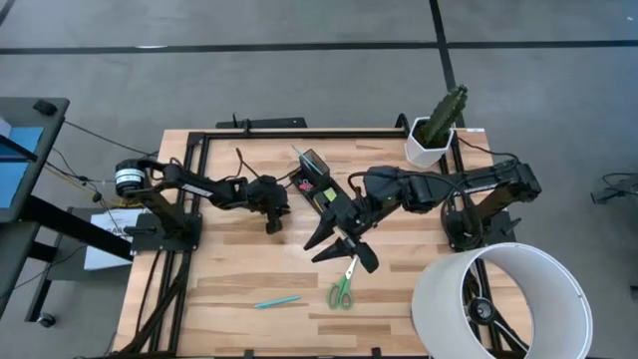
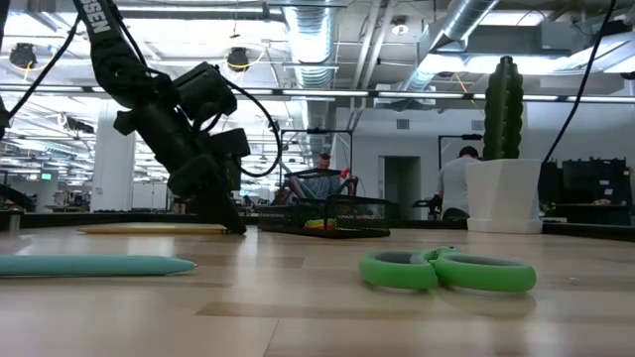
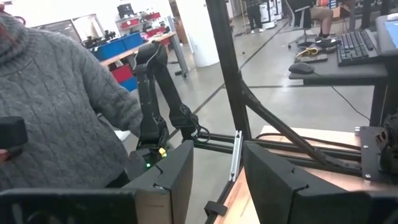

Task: Pick and place office supplies into organizer
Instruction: Put the yellow pencil into the black desk organizer

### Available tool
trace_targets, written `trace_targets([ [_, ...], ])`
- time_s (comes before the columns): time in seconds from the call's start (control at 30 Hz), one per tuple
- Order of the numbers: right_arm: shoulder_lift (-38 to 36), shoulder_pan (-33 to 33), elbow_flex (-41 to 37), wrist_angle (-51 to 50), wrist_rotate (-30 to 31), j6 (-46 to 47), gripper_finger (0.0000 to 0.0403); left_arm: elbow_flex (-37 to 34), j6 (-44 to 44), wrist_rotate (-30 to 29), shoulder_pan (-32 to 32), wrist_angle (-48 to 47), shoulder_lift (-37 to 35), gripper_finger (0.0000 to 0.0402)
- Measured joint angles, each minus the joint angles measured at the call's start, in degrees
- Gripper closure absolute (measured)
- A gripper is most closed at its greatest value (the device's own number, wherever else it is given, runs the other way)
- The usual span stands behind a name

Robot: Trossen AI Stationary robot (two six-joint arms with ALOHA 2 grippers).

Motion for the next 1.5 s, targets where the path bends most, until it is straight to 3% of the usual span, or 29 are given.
trace_targets([
  [0.33,0.0,0.1,0.0,-1.4,-0.1,0.2,0.0269,-0.1,-1.4,0.3,0.0,-1.4,0.0,0.0326],
  [0.6,0.0,0.5,0.0,-1.5,-1.6,0.3,0.0269,0.0,-0.6,4.7,1.4,-3.0,-0.1,0.0391],
  [0.87,0.0,0.9,0.0,-1.5,-2.9,0.4,0.0269,0.3,-6.6,6.8,2.7,-2.0,-0.4,0.0397],
  [1.33,0.0,1.3,0.0,-1.5,-3.3,0.4,0.0268,13.5,-6.7,8.2,2.5,-10.6,-10.0,0.0401],
  [1.5,0.0,1.2,0.0,-1.5,-4.3,0.4,0.0268,21.8,-2.6,2.8,2.6,-10.8,-13.0,0.04],
])
